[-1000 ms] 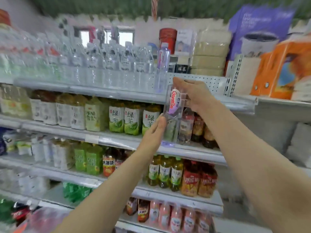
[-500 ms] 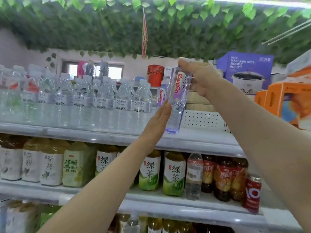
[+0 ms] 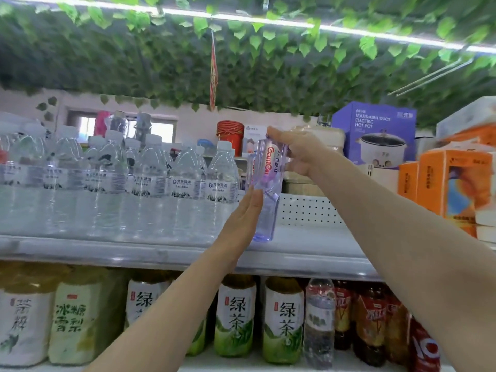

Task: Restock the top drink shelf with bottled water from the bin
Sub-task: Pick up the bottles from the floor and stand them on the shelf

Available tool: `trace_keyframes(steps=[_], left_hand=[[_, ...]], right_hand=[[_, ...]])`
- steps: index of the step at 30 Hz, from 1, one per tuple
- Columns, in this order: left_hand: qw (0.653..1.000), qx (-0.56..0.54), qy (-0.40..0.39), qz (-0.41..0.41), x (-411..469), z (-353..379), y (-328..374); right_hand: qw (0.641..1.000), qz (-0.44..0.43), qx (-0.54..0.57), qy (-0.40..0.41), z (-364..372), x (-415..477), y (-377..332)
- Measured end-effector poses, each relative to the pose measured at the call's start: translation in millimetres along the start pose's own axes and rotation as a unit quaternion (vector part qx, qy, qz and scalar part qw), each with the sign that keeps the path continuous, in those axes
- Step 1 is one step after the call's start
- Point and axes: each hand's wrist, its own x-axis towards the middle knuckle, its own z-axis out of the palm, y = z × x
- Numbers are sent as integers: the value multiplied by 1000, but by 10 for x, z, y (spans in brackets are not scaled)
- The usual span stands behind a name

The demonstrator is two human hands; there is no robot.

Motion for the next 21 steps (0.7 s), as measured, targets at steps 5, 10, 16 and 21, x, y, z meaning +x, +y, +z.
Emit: trace_keyframes(steps=[5,10,16,21], left_hand=[[1000,15,11,-21,28,-17,-71],[999,13,22,-21,1,-19,-122],[999,22,26,-17,-16,3,-103],[999,31,25,-19,-12,17,-79]], right_hand=[[1000,21,-12,5,57,116,155],[996,-9,-78,48,104,180,225],[990,-39,-133,37,172,-42,339],[994,-41,-105,7,129,-223,601]])
